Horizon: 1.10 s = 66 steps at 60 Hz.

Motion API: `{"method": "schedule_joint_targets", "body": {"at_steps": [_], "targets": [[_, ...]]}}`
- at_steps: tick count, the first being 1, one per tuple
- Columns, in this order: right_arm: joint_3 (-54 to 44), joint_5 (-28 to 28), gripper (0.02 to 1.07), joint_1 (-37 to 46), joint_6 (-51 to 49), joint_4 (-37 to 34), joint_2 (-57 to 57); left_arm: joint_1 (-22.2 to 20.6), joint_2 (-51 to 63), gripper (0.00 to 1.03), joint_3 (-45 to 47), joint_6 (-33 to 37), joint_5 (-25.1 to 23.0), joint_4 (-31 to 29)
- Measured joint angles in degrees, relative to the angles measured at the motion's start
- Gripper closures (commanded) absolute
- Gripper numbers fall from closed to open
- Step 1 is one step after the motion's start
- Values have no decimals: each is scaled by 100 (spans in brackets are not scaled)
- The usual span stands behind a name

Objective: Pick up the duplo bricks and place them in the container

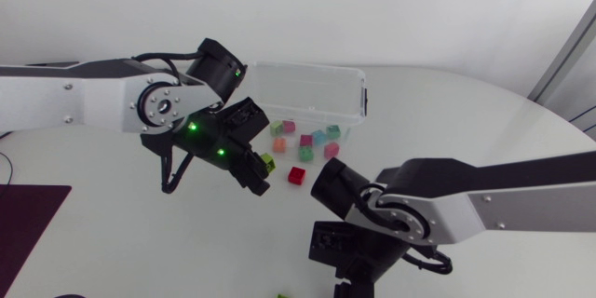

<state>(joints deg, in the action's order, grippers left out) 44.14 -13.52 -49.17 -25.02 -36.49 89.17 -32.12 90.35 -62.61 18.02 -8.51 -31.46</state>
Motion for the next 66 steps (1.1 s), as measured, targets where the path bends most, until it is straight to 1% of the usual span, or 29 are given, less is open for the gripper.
{"method": "schedule_joint_targets", "body": {"at_steps": [10, 17, 24, 29, 34, 46, 57, 58, 62, 65, 66], "targets": [[55, 136, 45, 17, -39, -4, -2, 24, -66, 87, 33, 0, 0, 2], [87, 138, 44, 57, -76, -164, -118, 24, -118, 87, 61, 2, -2, 2], [87, 131, 44, -260, -28, -256, -313, 24, -138, 87, 87, 2, -7, 0], [74, 122, 44, -588, 55, -254, -323, 24, -151, 87, 87, 2, -22, 0], [59, 118, 44, -732, 105, -247, -297, 24, -166, 87, 87, 2, -24, 0], [26, 131, 45, -852, 142, -229, 17, 26, -238, 87, 120, 4, -50, 0], [24, 140, 45, -852, 142, -234, 164, 114, -376, 87, 125, 44, -66, -44], [24, 155, 46, -852, 142, -234, 175, 122, -389, 87, 125, 44, -66, -48], [24, 177, 56, -852, 142, -232, 251, 136, -424, 87, 122, 46, -66, -101], [24, 186, 72, -852, 142, -229, 326, 146, -450, 87, 122, 48, -66, -136], [24, 186, 81, -852, 142, -229, 345, 155, -463, 87, 122, 48, -66, -149]]}}
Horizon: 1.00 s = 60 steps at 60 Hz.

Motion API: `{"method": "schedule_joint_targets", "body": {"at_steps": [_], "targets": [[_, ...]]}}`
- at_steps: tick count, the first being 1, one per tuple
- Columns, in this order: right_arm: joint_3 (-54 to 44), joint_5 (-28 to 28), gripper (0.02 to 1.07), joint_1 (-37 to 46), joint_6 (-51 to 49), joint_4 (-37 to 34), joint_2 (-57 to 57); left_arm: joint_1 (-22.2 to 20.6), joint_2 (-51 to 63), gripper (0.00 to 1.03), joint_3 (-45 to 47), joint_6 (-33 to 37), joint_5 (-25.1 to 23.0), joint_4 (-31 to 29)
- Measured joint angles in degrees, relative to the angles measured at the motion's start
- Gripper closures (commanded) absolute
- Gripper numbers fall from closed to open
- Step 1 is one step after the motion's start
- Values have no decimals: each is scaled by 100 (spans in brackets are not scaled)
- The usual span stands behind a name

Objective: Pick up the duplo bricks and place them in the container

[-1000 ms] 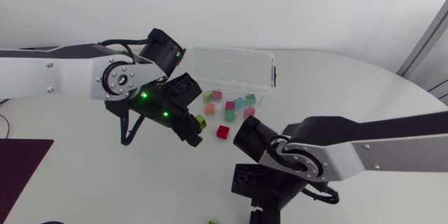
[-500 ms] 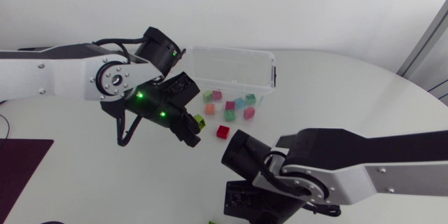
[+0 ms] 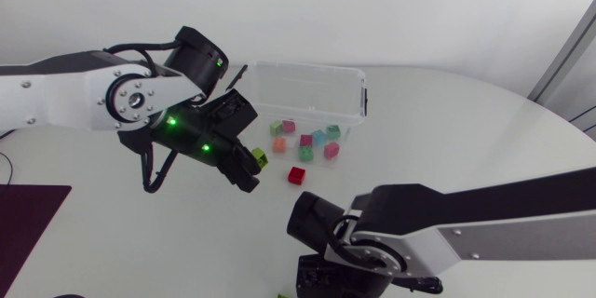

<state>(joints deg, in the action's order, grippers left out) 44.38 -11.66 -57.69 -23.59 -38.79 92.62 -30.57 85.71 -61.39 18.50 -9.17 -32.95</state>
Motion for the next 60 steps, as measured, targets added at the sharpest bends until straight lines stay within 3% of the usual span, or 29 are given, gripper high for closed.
{"method": "schedule_joint_targets", "body": {"at_steps": [14, 27, 36, 55, 60], "targets": [[-26, -11, 84, 81, 0, 15, -105, 170, -138, 87, -149, 20, 0, -61], [-24, 17, 84, 553, -2, -337, -898, 321, -133, 87, -752, 13, 0, -37], [243, 101, 84, 1036, -7, -605, -1416, 363, -48, 87, -1200, -90, 0, 341], [1327, 98, 84, 2133, -46, -398, -1633, 645, 1034, 86, -1945, -463, 348, 1563], [1493, 98, 84, 2275, -42, -223, -1622, 708, 1445, 72, -2079, -507, 369, 1727]]}}
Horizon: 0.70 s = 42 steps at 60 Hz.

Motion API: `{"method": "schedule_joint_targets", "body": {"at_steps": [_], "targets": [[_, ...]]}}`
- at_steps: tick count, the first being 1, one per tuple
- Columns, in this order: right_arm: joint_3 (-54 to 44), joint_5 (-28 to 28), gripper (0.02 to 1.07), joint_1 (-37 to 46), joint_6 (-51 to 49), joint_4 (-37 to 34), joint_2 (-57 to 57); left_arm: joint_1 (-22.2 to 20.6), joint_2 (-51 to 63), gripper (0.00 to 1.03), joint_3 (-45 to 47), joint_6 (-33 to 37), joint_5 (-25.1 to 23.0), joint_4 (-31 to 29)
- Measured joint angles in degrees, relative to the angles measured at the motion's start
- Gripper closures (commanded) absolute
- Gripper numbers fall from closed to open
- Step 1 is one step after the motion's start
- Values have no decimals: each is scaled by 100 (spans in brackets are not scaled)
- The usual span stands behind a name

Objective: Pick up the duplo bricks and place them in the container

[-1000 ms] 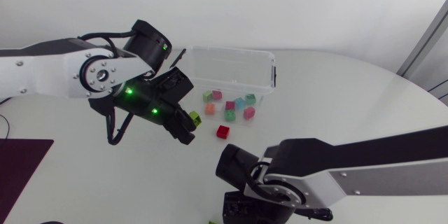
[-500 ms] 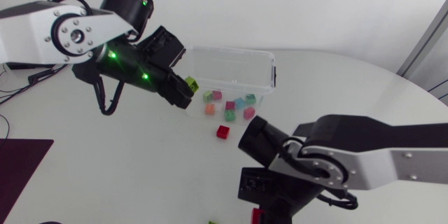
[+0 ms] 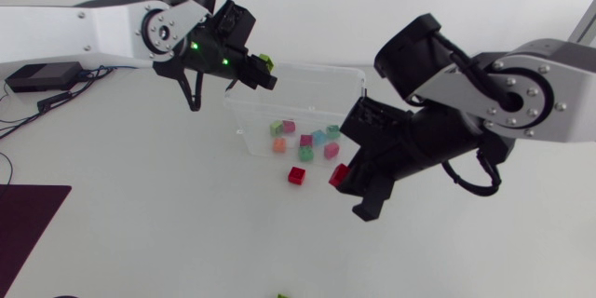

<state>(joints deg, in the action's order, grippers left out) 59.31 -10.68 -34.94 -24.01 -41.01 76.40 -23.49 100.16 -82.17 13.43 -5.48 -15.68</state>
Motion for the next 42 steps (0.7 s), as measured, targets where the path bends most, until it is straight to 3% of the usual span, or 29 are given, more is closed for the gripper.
{"method": "schedule_joint_targets", "body": {"at_steps": [1, 2, 3, 6, 14, 23, 32, 42], "targets": [[28, 2, 84, 17, 2, 37, 2, 11, 72, 62, -24, 0, 0, 20], [66, 0, 84, 59, 2, 92, 13, 20, 146, 60, -57, -7, 0, 31], [94, -2, 84, 90, 7, 133, 17, 26, 212, 48, -87, -17, 2, 28], [190, -2, 84, 195, 31, 273, 59, 46, 417, 28, -170, -24, 26, 46], [553, -50, 84, 551, 142, 634, 334, 50, 603, 9, -221, -39, 153, 107], [1019, -131, 84, 793, 254, 949, 780, 50, 444, 7, -133, -39, 155, 264], [1526, -151, 84, 964, 422, 1355, 1294, 37, -407, 7, 525, -39, 157, 363], [2109, -153, 83, 1202, 588, 1650, 1932, -229, -1266, 7, 1272, -39, 173, 57]]}}
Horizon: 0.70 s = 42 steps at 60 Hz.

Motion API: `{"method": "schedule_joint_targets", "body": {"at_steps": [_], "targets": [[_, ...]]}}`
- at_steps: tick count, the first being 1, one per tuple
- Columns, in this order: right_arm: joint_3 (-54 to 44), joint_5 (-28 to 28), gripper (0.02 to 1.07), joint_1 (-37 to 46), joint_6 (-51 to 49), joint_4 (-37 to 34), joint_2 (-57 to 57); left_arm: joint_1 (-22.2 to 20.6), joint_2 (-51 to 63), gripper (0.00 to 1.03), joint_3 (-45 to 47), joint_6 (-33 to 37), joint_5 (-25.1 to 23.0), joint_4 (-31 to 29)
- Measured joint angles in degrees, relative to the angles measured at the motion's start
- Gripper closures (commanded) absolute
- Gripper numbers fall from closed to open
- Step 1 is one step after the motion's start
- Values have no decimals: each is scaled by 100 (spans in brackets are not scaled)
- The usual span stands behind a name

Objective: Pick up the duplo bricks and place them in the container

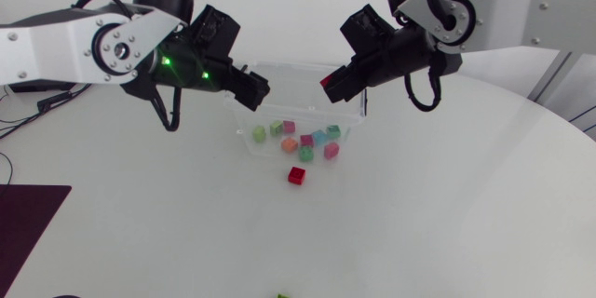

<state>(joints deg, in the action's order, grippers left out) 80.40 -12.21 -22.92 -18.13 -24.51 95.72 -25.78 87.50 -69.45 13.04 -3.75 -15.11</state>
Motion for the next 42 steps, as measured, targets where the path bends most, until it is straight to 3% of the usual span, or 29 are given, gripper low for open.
{"method": "schedule_joint_targets", "body": {"at_steps": [13, 24, 27, 35, 42], "targets": [[507, 240, 69, 92, 155, 282, 807, -428, -90, 10, 815, -4, 0, -238], [835, 627, 22, 92, 205, 542, 1346, -586, 232, 10, 846, -142, 2, -175], [844, 651, 13, 92, 245, 551, 1381, -671, 380, 10, 846, -177, 2, -170], [608, 656, 12, 107, 361, 938, 1189, -949, 859, 12, 831, -382, 0, -173], [-219, 645, 12, 210, 474, 1263, 391, -1126, 1281, 17, 710, -612, 15, -175]]}}
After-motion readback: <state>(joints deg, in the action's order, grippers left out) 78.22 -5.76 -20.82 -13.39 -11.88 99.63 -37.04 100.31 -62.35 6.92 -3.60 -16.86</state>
